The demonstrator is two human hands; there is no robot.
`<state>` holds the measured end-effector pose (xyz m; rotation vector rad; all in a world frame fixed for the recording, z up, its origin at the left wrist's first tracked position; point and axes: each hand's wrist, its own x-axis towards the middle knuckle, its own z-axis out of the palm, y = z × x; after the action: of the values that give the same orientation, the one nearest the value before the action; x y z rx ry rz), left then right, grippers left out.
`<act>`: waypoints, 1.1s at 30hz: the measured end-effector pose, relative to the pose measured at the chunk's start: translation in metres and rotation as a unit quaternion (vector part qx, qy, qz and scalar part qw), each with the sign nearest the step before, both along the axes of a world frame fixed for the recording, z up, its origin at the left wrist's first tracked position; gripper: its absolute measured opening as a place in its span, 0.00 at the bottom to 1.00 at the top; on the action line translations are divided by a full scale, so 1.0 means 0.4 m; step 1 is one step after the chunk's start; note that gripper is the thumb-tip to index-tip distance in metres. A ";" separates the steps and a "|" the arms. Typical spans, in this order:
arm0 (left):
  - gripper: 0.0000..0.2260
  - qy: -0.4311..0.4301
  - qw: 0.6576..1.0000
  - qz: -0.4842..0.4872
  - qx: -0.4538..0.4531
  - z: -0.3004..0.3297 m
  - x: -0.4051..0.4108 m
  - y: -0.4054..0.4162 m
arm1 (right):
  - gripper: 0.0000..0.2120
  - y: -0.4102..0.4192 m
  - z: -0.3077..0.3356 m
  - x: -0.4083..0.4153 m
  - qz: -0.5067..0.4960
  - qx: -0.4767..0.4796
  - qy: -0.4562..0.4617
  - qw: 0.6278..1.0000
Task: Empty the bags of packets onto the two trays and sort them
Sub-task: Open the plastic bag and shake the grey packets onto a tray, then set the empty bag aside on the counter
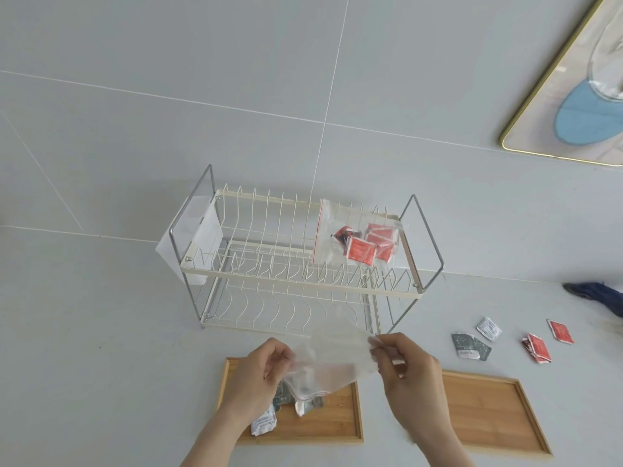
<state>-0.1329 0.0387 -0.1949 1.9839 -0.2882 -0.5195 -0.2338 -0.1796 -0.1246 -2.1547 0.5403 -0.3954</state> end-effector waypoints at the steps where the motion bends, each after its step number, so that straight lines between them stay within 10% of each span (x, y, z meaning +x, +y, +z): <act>1: 0.08 -0.003 1.000 -0.001 0.003 0.001 0.000 -0.001 | 0.15 0.001 0.001 0.001 0.010 -0.005 0.008 1.000; 8: 0.08 0.036 0.997 0.032 -0.052 0.006 -0.006 0.007 | 0.14 -0.013 0.017 0.010 0.002 0.053 -0.010 0.999; 14: 0.41 0.256 0.954 0.036 -0.152 0.007 -0.033 0.052 | 0.10 0.014 -0.011 0.012 -0.040 0.248 -0.005 0.968; 19: 0.11 0.232 0.954 0.108 -0.160 -0.008 -0.050 0.092 | 0.07 0.065 -0.035 0.020 -0.032 0.389 0.047 0.919; 33: 0.08 0.121 0.903 0.369 -0.181 -0.027 -0.046 0.235 | 0.04 0.204 -0.149 0.109 -0.116 0.334 0.110 0.929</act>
<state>-0.1511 0.1326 -0.2056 1.4911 0.4873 -0.1881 -0.1901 -0.0981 -0.1840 -1.4825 0.9142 -0.0679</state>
